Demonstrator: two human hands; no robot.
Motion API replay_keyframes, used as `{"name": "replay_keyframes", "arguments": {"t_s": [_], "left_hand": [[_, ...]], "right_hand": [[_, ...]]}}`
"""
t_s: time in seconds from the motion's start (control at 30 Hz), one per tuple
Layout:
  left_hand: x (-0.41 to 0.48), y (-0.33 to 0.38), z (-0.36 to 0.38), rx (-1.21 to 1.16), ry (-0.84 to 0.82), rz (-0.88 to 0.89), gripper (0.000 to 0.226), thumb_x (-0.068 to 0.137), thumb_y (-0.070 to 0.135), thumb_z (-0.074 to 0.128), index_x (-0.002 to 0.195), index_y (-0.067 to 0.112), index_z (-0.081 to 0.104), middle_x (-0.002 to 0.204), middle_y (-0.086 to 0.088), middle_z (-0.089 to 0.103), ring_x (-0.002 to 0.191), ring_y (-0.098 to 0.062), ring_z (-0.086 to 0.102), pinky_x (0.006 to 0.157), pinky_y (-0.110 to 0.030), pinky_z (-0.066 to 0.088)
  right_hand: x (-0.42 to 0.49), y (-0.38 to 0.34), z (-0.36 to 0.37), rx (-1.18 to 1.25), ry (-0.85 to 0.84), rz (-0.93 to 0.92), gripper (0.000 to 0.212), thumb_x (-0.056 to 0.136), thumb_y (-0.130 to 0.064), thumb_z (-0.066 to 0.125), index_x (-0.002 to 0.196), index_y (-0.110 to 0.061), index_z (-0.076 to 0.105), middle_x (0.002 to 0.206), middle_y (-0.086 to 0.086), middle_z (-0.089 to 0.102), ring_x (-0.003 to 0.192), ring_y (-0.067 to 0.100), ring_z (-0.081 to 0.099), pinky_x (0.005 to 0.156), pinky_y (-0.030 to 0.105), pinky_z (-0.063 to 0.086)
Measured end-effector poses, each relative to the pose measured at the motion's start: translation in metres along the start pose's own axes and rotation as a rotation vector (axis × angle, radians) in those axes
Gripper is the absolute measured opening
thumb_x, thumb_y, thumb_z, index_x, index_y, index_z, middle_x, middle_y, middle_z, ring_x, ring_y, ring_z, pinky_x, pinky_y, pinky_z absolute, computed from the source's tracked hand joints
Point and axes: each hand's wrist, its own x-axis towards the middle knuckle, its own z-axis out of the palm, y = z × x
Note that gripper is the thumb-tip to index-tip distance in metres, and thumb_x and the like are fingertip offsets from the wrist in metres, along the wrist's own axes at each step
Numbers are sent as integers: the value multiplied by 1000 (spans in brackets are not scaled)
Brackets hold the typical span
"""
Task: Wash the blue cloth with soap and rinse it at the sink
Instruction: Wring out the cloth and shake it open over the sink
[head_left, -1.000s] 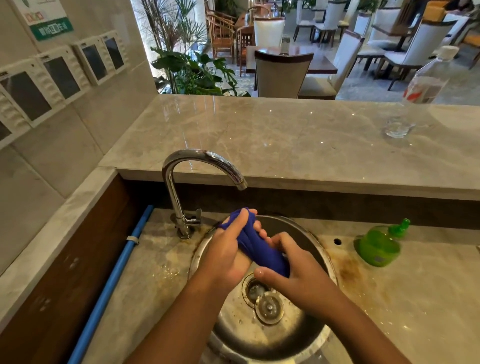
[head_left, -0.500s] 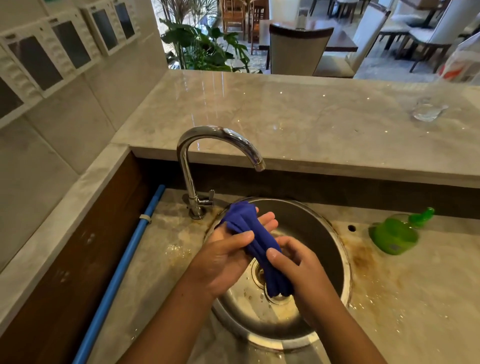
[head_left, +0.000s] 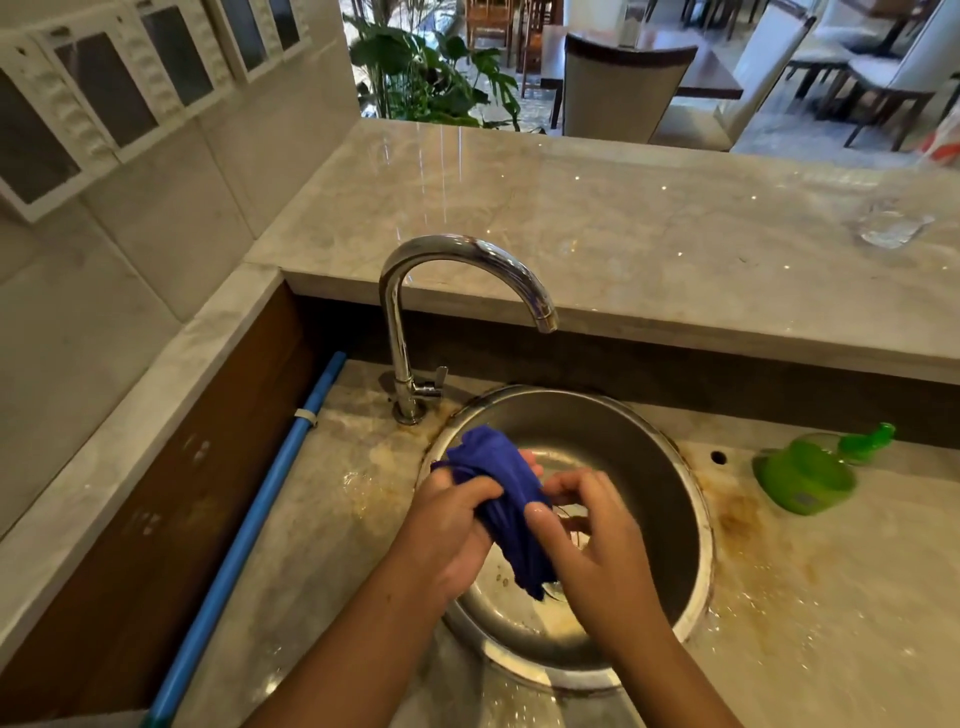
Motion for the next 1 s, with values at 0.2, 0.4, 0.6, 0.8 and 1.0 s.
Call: {"name": "replay_keyframes", "arguments": {"t_s": [0.2, 0.4, 0.6, 0.8, 1.0], "left_hand": [[-5, 6, -2, -49, -56, -73, 44, 87, -22, 35, 128, -14, 48, 132, -37, 53, 111, -37, 64, 81, -37, 61], [-15, 13, -14, -16, -113, -123, 48, 83, -23, 36, 124, -5, 54, 120, -26, 66, 107, -34, 67, 91, -41, 55], [-16, 18, -22, 73, -110, -180, 50, 82, 1, 69, 129, -1, 55, 125, -20, 68, 119, -35, 63, 105, -46, 47], [-20, 21, -26, 122, -213, -184, 62, 75, -17, 55, 132, 4, 51, 130, -21, 63, 119, -35, 62, 101, -43, 52], [-17, 10, -18, 166, -52, -121, 35, 89, -13, 49, 121, -3, 59, 118, -24, 69, 107, -32, 66, 95, -41, 53]], "right_hand": [[6, 5, 2, -160, -26, -122, 13, 87, -28, 72, 93, -31, 61, 100, -17, 54, 91, 2, 56, 71, 19, 52], [14, -1, -6, 225, -115, 177, 10, 94, -12, 61, 84, -12, 65, 83, 7, 67, 77, 22, 62, 71, 35, 53], [18, 7, -17, 803, -146, 604, 17, 96, -13, 53, 84, -9, 64, 93, 15, 64, 88, 29, 59, 76, 40, 47], [18, 23, -13, 852, -121, 645, 18, 96, -10, 53, 82, -11, 64, 88, 12, 62, 82, 25, 60, 71, 35, 47], [-1, 3, -11, 204, 36, 80, 33, 89, -33, 68, 114, -42, 48, 117, -19, 55, 104, -2, 59, 72, 14, 52]]}}
